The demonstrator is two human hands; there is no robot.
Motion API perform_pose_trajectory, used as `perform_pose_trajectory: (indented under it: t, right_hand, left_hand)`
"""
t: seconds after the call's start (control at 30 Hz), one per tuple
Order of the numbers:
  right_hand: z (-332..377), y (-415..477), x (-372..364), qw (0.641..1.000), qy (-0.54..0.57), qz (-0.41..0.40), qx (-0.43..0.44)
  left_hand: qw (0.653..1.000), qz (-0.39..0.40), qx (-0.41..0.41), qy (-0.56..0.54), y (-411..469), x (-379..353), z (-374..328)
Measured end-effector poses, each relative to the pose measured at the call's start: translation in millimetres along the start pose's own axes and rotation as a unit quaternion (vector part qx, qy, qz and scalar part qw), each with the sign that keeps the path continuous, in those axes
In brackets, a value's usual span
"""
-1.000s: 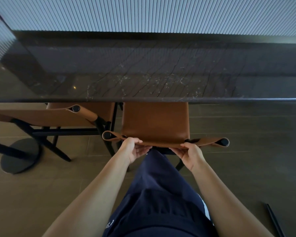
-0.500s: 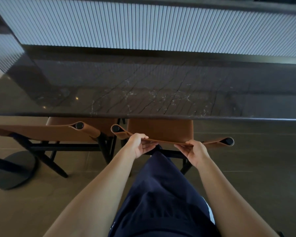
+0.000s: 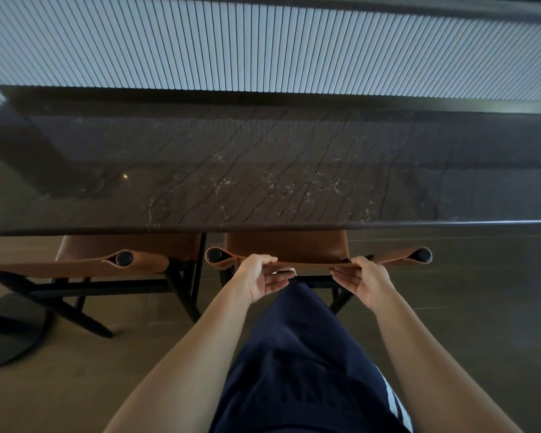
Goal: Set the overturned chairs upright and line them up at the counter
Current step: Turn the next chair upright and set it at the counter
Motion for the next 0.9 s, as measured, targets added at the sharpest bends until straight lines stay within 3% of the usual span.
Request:
perform_pose_trajectory:
  t: [0.4, 0.63, 0.9]
  right_hand:
    - [-6, -11, -15, 0.999, 0.032, -0.017, -0.032]
    - [-37, -28, -41, 0.995, -0.035, 0.063, -0.073]
    - [-35, -41, -47, 0.992, -0.03, 0.098, -0.078]
  left_hand:
    - [0.996, -0.027, 0.018, -0.081, -15, -1, -12]
    - [0.994, -0.082, 0.003, -0.076, -23, 43, -29]
    - [0.989, -0.104, -0.017, -0.108, -32, 46, -36]
Point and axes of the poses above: each hand's wrist, its own y-axis towards the middle knuckle, its own x-axis out of the back of the hand, z = x × y, the point moved 9 cm from there along y, towards the middle knuckle, and after that the axes turned 1 degree about -y, right-handed, at the moved point
